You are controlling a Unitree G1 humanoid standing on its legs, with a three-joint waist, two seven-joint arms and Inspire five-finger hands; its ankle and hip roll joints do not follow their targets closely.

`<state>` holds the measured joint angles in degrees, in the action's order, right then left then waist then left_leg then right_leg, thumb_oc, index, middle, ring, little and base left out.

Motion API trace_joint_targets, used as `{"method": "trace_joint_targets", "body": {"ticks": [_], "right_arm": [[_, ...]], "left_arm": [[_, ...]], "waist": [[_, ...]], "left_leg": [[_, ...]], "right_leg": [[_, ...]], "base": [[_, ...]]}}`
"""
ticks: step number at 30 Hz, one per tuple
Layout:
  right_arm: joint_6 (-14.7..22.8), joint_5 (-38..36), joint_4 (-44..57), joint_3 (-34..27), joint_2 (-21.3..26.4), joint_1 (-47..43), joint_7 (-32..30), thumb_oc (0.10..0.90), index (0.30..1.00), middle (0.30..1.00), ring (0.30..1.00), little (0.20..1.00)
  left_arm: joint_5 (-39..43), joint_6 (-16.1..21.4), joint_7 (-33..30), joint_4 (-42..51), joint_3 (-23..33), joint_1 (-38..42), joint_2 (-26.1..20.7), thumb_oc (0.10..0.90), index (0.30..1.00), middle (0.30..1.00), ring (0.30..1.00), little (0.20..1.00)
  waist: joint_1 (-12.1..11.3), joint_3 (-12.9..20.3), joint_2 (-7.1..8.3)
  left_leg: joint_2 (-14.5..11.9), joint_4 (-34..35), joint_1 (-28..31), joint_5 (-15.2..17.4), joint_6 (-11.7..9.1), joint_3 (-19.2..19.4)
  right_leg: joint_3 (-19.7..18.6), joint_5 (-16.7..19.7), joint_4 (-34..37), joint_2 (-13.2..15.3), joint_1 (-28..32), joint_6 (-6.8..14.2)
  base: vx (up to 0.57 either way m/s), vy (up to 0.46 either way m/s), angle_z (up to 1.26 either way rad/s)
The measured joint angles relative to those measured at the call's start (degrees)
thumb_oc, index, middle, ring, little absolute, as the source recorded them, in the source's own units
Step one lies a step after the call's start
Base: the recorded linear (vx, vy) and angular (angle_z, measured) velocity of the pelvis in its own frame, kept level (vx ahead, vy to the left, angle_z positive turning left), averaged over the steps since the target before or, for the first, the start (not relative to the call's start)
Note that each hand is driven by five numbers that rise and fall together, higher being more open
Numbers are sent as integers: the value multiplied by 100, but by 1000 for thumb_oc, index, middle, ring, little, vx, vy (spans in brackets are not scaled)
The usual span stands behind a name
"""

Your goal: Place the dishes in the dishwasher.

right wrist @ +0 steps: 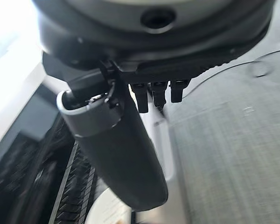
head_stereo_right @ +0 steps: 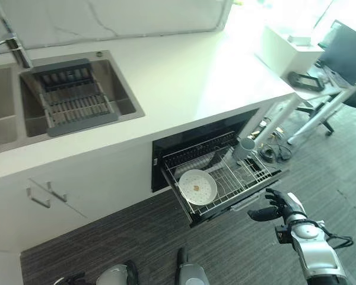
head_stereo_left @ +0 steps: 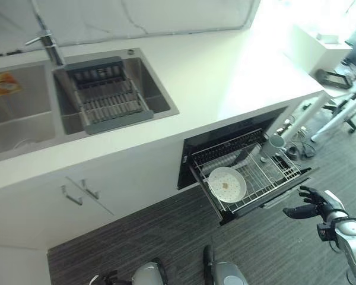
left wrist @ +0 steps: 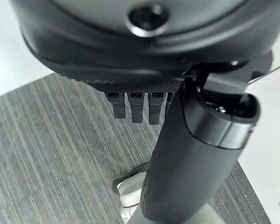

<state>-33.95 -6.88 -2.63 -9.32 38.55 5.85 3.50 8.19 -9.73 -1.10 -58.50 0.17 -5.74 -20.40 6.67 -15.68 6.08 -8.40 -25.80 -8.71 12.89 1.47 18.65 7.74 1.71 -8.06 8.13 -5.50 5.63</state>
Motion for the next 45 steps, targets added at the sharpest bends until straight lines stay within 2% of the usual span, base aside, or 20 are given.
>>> {"method": "trace_joint_targets", "body": {"ticks": [1,5,6,9,13,17,19,20,21,23,24,27,29,32,37,40,45], "right_arm": [[-173,100,45,-27,-23,89,37,800,900,900,900,900],[-748,456,225,-74,-273,430,236,800,900,900,900,900],[-820,466,144,-57,-335,442,231,800,900,900,900,900],[-980,458,-188,87,-472,427,251,800,900,900,900,900],[-1007,542,-972,277,-638,276,188,800,900,900,900,900],[-890,528,-2009,661,-788,-36,-10,800,900,900,900,900],[-815,380,-2370,678,-856,-168,-91,800,900,900,900,900],[-690,268,-2654,751,-871,-298,-212,800,900,900,900,900],[-475,61,-3348,959,-869,-563,-436,800,900,900,900,900],[-308,-197,-4134,1228,-867,-993,-761,800,900,900,900,900],[-87,-308,-5150,1426,-871,-1550,-969,800,900,900,900,900],[254,-414,-5676,1427,-862,-2004,-1095,800,900,900,900,900],[381,-465,-5810,1428,-854,-2184,-1178,800,900,900,900,900],[444,-515,-6066,1428,-835,-2427,-1223,800,900,900,900,900],[339,-687,-6315,1425,-590,-2550,-1408,800,900,900,900,900],[198,-817,-6359,1425,-436,-2603,-1466,800,900,900,900,900],[70,-917,-6579,1421,-131,-3054,-1473,800,900,900,900,900]], "left_arm": [[-4,3,-30,6,-28,18,4,800,900,900,900,900],[-11,-22,-127,0,-55,-95,123,800,900,900,900,900],[2,-20,-137,-6,-102,-120,131,800,900,900,900,900],[5,-11,-221,-5,-223,-129,161,800,900,900,900,900],[3,-13,-222,35,-274,-136,148,800,900,900,900,900],[1,-149,-192,125,-300,-132,133,800,900,900,900,900],[0,-179,-188,130,-341,-135,125,800,900,900,900,900],[0,-196,-186,112,-410,-139,102,800,900,900,900,900],[-5,-257,-178,78,-502,-35,58,800,900,900,900,900],[-4,-279,-150,42,-733,0,-10,800,900,900,900,900],[-6,-306,-67,41,-919,127,-82,800,900,900,900,900],[-3,-359,-64,18,-955,154,-128,800,900,900,900,900],[1,-410,-65,13,-954,131,-147,800,900,900,900,900],[3,-447,-63,17,-966,72,-172,800,900,900,900,900],[24,-533,-63,101,-1029,-30,-174,800,900,900,900,900],[68,-540,-61,108,-1071,-88,-176,800,900,900,900,900],[287,-514,-63,110,-1108,2,-172,800,900,900,900,900]], "waist": [[105,18,-3],[202,177,-144],[222,197,-173],[216,254,-237],[45,428,-273],[-207,465,-292],[-241,471,-303],[-320,484,-316],[-376,486,-293],[-582,507,-339],[-750,523,-405],[-987,538,-496],[-1054,561,-563],[-1191,568,-593],[-1392,563,-647],[-1388,529,-677],[-1439,255,-775]], "left_leg": [[-18,-11,19,9,-11,61],[-58,4,71,83,-70,154],[-63,-1,76,32,-15,153],[-61,13,76,70,-68,164],[-49,34,-44,29,-56,143],[-35,78,-40,-23,-67,39],[-24,79,-45,-38,-69,-17],[-25,81,-88,-139,-8,-46],[-4,78,-73,-70,-73,-102],[27,112,-87,-193,-6,-213],[64,102,-115,-204,-28,-335],[104,123,-109,-166,-8,-384],[169,137,-107,-174,-4,-494],[264,202,-109,-217,38,-599],[433,219,-142,-243,69,-754],[543,218,-214,-247,127,-832],[652,214,-243,-257,179,-864]], "right_leg": [[-20,25,17,-39,-17,10],[-114,6,43,-38,-22,44],[-114,40,42,-44,-18,45],[-105,13,12,-25,-38,51],[-31,16,-34,14,-149,57],[78,23,-25,21,-80,49],[131,21,-15,24,-67,41],[189,27,-103,43,-62,49],[251,-17,-61,54,-38,28],[405,-29,-133,104,11,27],[548,-45,-139,135,41,28],[657,-104,-232,216,42,20],[766,-117,-233,270,104,30],[884,-120,-204,334,215,40],[1063,-159,-247,483,264,88],[1178,-163,-266,576,258,137],[1238,-172,-254,651,259,220]], "base": [[-9,34,-21],[29,16,-17],[-81,-28,0],[33,4,0],[40,-12,4],[-19,-48,12],[-19,-74,15],[112,-20,20],[32,-44,29],[5,-62,36],[53,-38,35],[19,-30,19],[51,-11,26],[36,-5,24],[16,15,23],[12,25,19],[10,45,7]]}}
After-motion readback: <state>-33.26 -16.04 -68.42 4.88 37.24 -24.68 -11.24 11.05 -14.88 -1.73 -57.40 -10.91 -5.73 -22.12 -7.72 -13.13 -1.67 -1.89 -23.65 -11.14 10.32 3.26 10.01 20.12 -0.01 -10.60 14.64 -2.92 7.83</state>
